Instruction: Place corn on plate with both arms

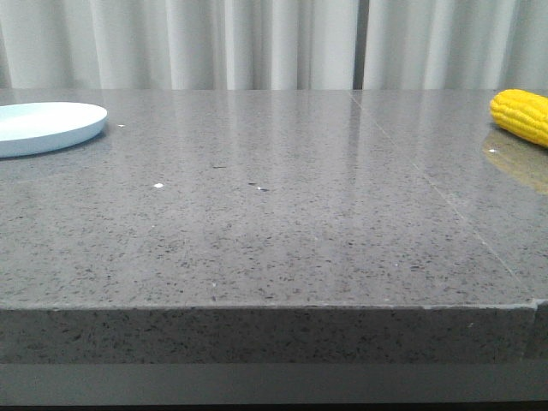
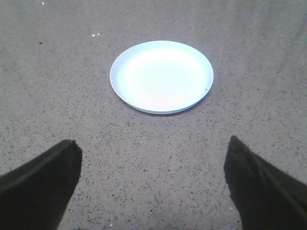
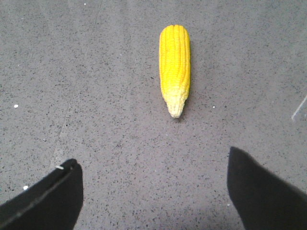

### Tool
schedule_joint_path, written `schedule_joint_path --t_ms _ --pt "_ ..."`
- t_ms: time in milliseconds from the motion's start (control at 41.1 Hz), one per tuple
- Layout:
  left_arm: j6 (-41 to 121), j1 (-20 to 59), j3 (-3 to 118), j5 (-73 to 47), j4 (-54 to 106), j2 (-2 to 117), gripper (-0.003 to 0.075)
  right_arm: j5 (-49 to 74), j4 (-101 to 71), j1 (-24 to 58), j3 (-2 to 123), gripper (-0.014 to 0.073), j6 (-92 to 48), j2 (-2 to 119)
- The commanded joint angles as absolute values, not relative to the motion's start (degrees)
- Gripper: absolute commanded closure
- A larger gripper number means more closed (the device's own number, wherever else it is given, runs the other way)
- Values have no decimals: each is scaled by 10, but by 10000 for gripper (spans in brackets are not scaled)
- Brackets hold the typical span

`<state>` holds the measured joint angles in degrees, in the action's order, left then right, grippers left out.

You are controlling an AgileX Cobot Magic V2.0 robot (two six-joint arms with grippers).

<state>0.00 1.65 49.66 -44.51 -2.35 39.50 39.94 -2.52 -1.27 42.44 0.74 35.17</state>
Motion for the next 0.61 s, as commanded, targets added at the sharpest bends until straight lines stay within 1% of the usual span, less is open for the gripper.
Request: schedule_joint_path --t_ms 0,219,486,583 --pt "0 19 536 -411 -34 443 122 356 -24 -16 442 -42 3 356" --pt "0 12 583 -405 -82 563 122 356 -24 -16 442 -42 3 356" --pt "0 -48 667 -412 -73 721 122 356 -24 -16 442 -42 3 356" --pt "24 -74 698 -413 -40 773 122 356 -24 -16 442 -42 3 356"
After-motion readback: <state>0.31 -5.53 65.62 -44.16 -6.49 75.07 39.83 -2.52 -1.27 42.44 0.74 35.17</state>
